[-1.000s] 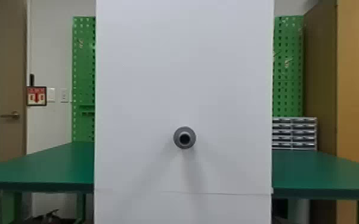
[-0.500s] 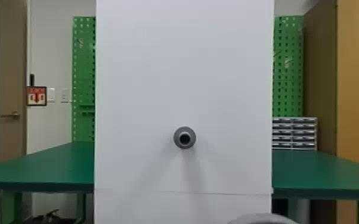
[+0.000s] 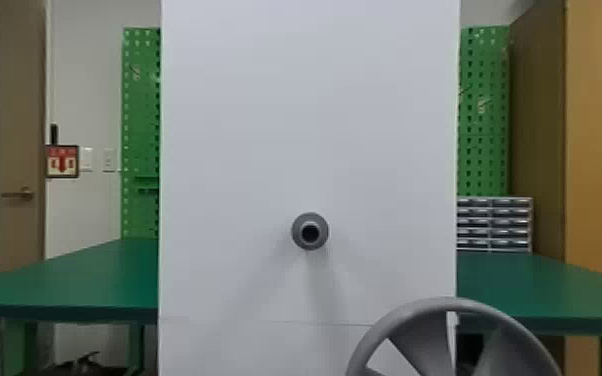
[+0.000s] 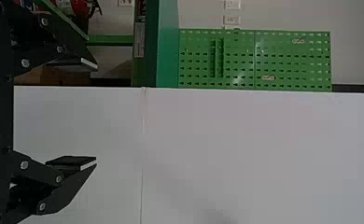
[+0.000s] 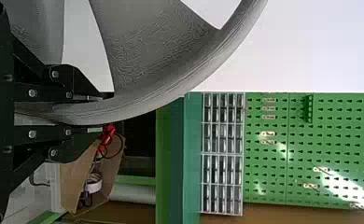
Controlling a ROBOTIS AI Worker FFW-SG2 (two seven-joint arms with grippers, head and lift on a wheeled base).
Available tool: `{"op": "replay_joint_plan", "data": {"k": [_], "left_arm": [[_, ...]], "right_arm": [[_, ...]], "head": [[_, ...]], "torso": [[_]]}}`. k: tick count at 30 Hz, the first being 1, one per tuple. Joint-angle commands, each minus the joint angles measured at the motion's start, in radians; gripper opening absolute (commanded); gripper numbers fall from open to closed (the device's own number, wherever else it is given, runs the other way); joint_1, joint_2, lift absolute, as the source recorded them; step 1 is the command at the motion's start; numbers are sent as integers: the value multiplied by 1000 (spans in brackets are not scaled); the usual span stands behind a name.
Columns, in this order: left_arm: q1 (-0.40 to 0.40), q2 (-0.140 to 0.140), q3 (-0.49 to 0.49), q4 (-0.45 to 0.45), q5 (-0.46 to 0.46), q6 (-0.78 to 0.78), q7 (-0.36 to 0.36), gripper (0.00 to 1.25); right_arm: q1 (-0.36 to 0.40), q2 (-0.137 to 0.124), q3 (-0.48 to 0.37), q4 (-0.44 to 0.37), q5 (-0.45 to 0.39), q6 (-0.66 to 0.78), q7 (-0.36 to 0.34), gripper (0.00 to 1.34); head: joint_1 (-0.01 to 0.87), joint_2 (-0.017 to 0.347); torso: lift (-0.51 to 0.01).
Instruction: Hold the wheel and insert it
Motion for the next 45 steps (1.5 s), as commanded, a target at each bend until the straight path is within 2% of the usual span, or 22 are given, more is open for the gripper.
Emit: {"op": "replay_joint_plan", "data": {"k": [1, 11, 18, 24, 33, 45], "left_arm": [[0, 1, 0, -1, 0, 0, 0, 716], [2, 2, -2, -1, -2, 0, 0, 716], [3, 2, -2, -1, -3, 0, 0, 716], [2, 4, -6, -1, -5, 3, 0, 716], [-3, 10, -12, -1, -5, 6, 0, 716], [-6, 12, -18, -1, -6, 15, 0, 716]], "right_arm": [[-54, -4, 0, -32, 2, 99, 0, 160], [-156, -14, 11, -60, 5, 251, 0, 160], [-225, -3, 23, -69, 46, 313, 0, 160], [-308, -17, 43, -69, 49, 389, 0, 160], [-427, -15, 64, -66, 99, 453, 0, 160], [-545, -17, 84, -46, 134, 501, 0, 160]], "head": [[5, 92], [5, 92], [5, 92], [5, 92], [5, 92], [5, 92]], "torso": [[-480], [-480], [-480], [-480], [-480], [-480]]}}
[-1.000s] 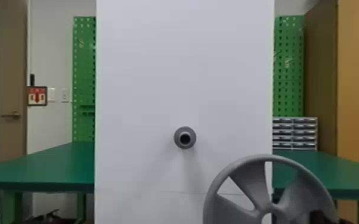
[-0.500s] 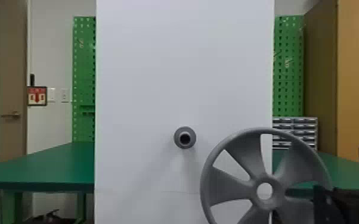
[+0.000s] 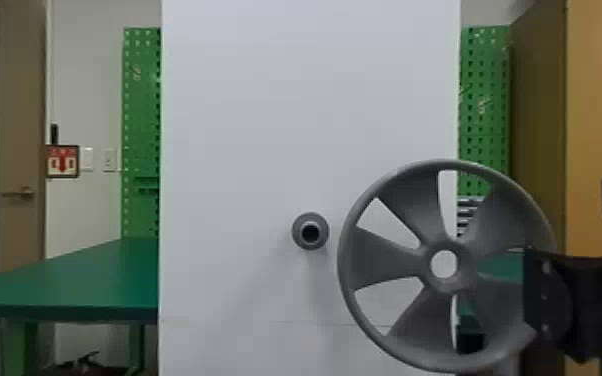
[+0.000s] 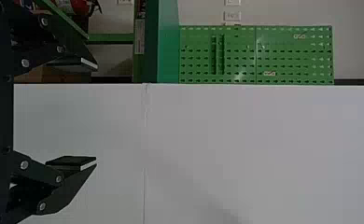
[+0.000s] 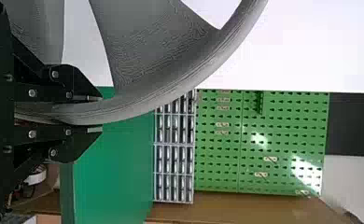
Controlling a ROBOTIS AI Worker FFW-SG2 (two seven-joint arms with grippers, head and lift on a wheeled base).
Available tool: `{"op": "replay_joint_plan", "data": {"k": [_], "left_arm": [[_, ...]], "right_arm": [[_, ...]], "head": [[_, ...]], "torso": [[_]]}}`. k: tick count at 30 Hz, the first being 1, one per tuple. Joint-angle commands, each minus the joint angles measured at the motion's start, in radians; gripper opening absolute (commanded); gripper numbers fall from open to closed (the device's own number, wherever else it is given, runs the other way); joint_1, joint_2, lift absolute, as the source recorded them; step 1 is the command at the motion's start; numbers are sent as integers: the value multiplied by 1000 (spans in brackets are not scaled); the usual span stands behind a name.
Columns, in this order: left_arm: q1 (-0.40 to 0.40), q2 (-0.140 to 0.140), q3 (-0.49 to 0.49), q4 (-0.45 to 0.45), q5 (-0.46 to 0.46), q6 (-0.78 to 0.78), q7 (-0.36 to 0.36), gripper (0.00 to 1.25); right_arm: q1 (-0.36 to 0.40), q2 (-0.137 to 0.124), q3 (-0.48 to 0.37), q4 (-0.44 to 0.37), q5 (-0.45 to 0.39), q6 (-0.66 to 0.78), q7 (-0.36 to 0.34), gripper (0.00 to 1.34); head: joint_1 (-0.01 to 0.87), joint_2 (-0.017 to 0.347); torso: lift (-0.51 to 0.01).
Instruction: Hold the wheel and insert it
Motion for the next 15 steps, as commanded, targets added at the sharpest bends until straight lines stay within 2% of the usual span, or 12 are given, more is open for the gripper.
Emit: {"op": "replay_joint_plan", "data": {"k": [1, 15], "left_arm": [[-4, 1, -2, 1, -2, 3, 0, 716], [-8, 1, -10, 1, -5, 11, 0, 716]], "right_arm": [[-38, 0, 4, 13, 5, 7, 0, 160], [-93, -2, -5, 38, -21, 1, 0, 160]], "head": [[5, 92], [5, 92]], "torso": [[-480], [-480]]}}
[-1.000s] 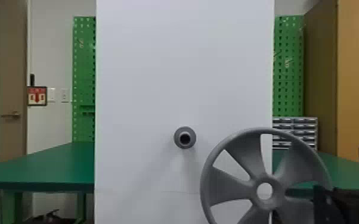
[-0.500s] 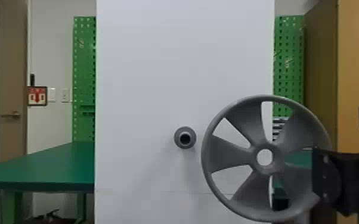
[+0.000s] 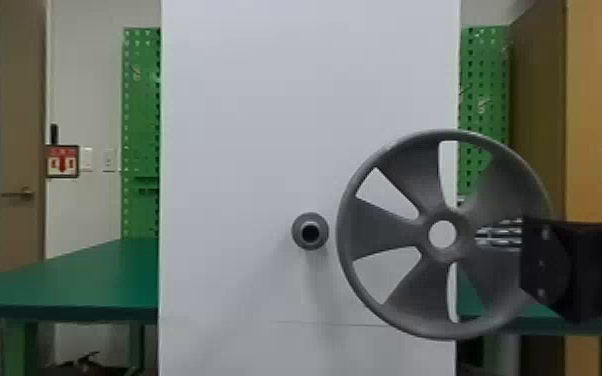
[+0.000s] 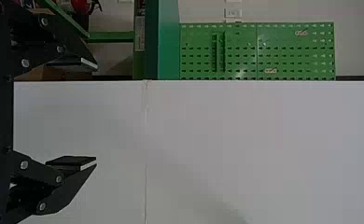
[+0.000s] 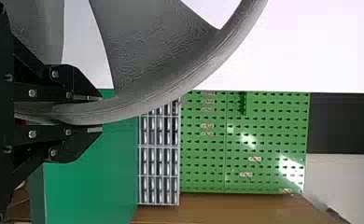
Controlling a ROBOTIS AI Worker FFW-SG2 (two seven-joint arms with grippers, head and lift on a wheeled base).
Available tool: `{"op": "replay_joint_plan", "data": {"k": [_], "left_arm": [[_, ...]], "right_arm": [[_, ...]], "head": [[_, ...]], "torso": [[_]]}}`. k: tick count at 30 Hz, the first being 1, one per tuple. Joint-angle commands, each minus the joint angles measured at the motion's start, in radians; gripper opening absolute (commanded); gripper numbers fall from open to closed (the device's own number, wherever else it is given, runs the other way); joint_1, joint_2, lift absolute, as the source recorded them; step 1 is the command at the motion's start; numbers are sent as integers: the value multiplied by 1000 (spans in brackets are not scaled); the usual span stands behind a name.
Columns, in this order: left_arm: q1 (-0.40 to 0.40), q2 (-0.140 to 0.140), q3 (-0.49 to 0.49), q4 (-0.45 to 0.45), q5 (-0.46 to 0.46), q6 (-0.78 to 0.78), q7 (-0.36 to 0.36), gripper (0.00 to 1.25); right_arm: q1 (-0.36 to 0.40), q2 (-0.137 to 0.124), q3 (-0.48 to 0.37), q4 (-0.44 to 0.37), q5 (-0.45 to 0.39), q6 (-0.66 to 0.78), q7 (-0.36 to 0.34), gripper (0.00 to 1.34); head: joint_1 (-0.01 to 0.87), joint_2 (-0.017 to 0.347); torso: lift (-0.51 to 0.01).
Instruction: Hold the wheel and insert it
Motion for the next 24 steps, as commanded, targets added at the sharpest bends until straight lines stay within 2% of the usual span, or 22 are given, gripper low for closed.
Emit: {"op": "replay_joint_plan", "data": {"k": [1, 24], "left_arm": [[-2, 0, -1, 0, -2, 1, 0, 716], [0, 0, 4, 0, -2, 1, 0, 716]], "right_arm": [[-10, -2, 1, 2, -1, -1, 0, 160], [-16, 2, 7, 19, 2, -11, -1, 160]], "head": [[5, 92], [5, 92]], "torso": [[-480], [-480]]}}
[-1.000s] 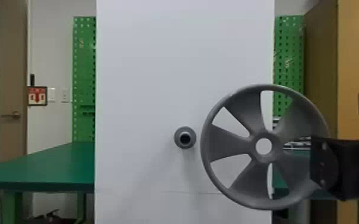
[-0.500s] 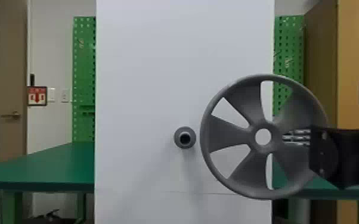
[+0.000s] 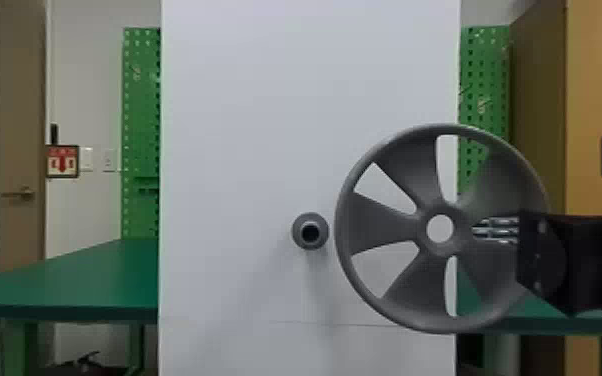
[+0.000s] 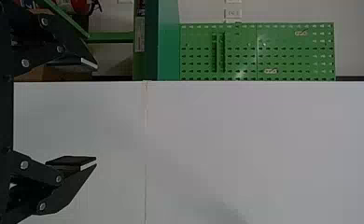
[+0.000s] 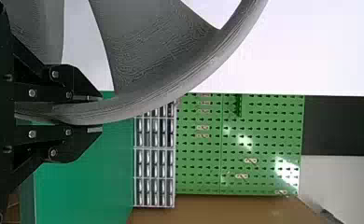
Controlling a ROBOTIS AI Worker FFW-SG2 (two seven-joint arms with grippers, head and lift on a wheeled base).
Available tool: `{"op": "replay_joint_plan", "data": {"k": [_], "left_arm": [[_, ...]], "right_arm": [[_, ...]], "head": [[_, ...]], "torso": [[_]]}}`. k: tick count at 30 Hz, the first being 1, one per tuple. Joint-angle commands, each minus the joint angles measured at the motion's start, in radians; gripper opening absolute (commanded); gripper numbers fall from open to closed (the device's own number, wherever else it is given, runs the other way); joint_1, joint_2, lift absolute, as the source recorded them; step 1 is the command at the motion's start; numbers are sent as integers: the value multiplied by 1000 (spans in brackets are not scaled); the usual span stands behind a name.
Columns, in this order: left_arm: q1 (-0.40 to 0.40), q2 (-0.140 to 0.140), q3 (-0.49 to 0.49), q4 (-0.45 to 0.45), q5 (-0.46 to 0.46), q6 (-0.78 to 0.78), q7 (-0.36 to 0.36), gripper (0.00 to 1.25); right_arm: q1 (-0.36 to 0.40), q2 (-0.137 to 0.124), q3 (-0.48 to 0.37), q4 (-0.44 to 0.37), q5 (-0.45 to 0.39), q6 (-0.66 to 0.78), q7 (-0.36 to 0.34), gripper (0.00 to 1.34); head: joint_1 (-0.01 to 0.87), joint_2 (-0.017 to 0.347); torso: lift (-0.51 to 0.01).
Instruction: Hold the wheel and insert it
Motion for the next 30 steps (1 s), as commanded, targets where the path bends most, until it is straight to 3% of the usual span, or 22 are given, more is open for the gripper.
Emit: {"op": "replay_joint_plan", "data": {"k": [1, 17, 30], "left_arm": [[0, 0, 2, 0, 0, 0, 0, 716], [0, 0, 5, -1, 0, 0, 0, 716], [0, 0, 5, -1, 3, 0, 0, 716]], "right_arm": [[-1, 1, 4, 2, 5, -1, 0, 160], [0, 16, 53, 11, 36, 8, -9, 158], [2, 33, 98, 11, -110, 10, -231, 155]], "head": [[5, 92], [5, 92], [5, 92]], "torso": [[-480], [-480], [-480]]}}
